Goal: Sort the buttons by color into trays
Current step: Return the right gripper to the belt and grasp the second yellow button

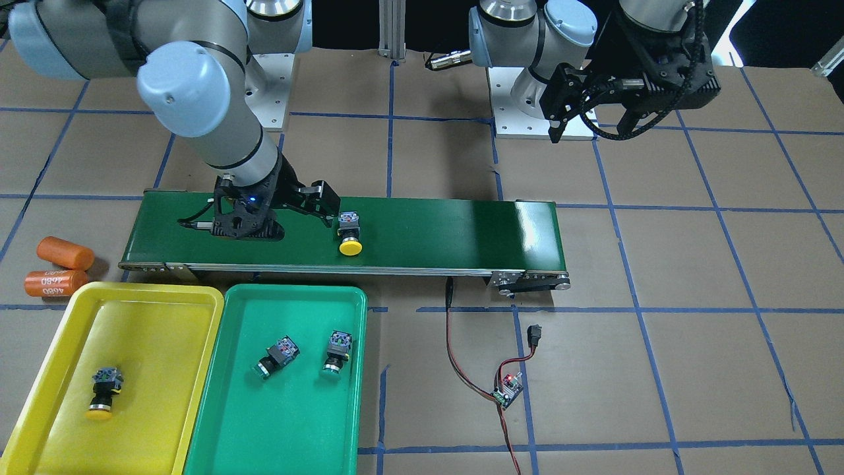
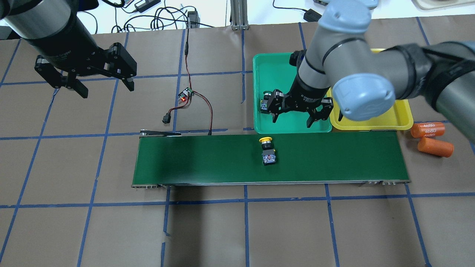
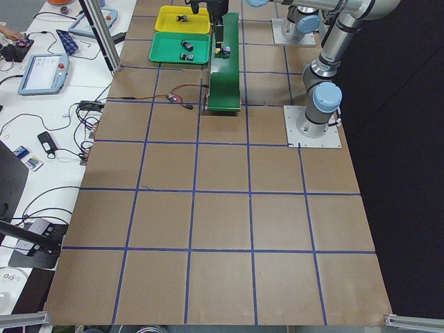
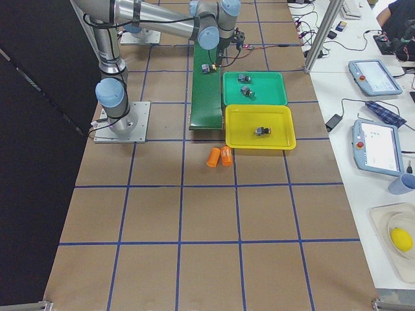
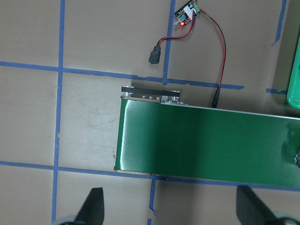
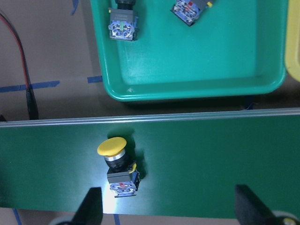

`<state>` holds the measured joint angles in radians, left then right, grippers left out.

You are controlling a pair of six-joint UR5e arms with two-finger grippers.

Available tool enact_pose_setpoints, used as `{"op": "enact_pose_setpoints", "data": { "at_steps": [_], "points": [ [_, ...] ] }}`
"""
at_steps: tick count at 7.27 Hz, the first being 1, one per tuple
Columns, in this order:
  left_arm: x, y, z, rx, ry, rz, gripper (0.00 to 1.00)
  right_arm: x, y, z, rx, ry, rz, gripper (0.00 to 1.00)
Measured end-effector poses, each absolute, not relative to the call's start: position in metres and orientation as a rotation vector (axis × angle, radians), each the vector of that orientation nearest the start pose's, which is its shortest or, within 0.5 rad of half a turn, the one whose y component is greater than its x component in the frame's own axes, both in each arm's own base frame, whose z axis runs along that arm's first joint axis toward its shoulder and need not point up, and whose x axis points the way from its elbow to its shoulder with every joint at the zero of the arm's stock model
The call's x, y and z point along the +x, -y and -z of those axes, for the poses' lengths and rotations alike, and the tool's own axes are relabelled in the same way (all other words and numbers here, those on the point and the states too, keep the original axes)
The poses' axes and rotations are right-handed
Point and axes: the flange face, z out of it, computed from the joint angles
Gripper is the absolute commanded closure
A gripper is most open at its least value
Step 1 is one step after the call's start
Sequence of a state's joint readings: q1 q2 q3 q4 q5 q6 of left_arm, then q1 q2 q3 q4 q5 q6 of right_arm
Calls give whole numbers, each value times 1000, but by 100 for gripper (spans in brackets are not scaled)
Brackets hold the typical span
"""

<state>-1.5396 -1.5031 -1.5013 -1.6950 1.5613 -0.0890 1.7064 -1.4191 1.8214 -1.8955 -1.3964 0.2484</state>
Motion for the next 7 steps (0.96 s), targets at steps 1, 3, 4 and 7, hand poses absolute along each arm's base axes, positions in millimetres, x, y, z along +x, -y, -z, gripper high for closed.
{"op": "enact_pose_setpoints", "data": {
  "at_steps": [1, 3, 4, 7],
  "points": [
    [-118, 466, -546, -196, -3145, 26, 0, 222, 484, -306, 192, -2984, -154, 0],
    [-112, 472, -541, -202, -3119, -20, 0, 224, 476, -287, 200, -2988, -176, 0],
    [-110, 474, -533, -203, -3109, -57, 0, 228, 475, -278, 190, -2991, -202, 0],
    [-105, 475, -531, -202, -3083, -79, 0, 251, 469, -251, 127, -3016, -270, 99]
  ]
}}
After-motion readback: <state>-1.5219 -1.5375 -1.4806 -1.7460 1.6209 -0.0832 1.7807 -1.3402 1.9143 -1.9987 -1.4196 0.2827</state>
